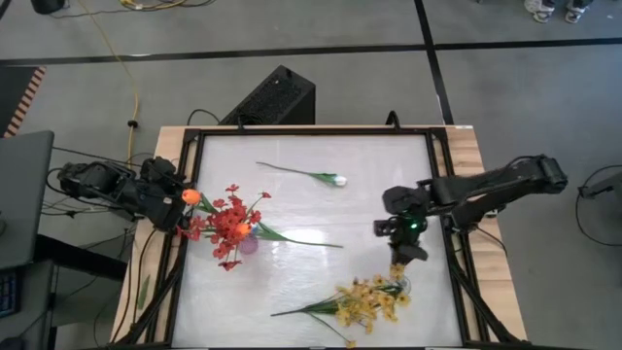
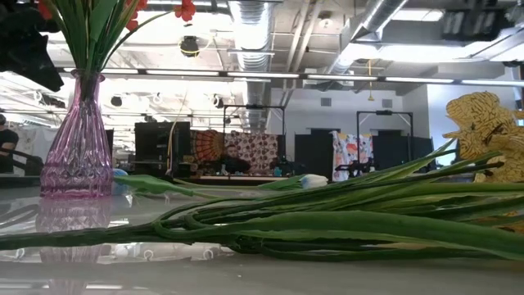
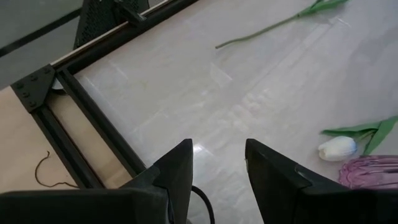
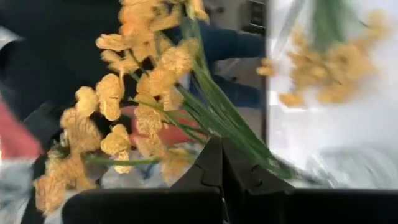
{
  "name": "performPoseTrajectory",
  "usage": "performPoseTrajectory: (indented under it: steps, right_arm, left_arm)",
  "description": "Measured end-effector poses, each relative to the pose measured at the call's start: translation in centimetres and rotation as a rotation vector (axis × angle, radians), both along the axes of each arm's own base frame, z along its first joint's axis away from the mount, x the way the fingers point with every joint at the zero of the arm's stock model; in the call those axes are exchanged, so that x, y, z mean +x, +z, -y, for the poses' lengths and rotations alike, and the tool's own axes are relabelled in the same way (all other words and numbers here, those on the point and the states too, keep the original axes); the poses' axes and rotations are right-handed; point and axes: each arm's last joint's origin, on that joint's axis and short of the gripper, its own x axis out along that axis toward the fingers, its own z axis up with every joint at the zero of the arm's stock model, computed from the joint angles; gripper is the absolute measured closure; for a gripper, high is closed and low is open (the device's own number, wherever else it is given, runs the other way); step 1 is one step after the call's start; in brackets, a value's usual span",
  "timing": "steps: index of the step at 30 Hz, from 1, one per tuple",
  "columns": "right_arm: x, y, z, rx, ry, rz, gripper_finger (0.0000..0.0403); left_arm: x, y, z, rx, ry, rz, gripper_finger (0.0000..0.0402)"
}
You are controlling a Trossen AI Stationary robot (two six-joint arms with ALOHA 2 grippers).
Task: Sort flowers into vase by color
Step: Put the yellow flowers into the transparent vase
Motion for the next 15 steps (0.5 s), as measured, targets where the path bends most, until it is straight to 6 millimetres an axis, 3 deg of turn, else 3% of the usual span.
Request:
performPoseTrajectory:
  steps: [5,11,15]
  right_arm:
    - [-3.1,1.6,1.4,-0.122,-0.185,0.03,0.0383]
    - [-5.1,5.0,2.5,-0.237,-0.435,0.232,0.0383]
    - [-5.6,8.3,2.9,-0.278,-0.567,0.451,0.0383]
  left_arm:
    - [-0.1,0.0,0.0,0.013,0.006,-0.004,0.0266]
    - [-0.1,0.0,-0.1,0.035,0.004,-0.008,0.0266]
    - [-0.1,0.0,-0.1,0.043,-0.005,-0.014,0.0266]
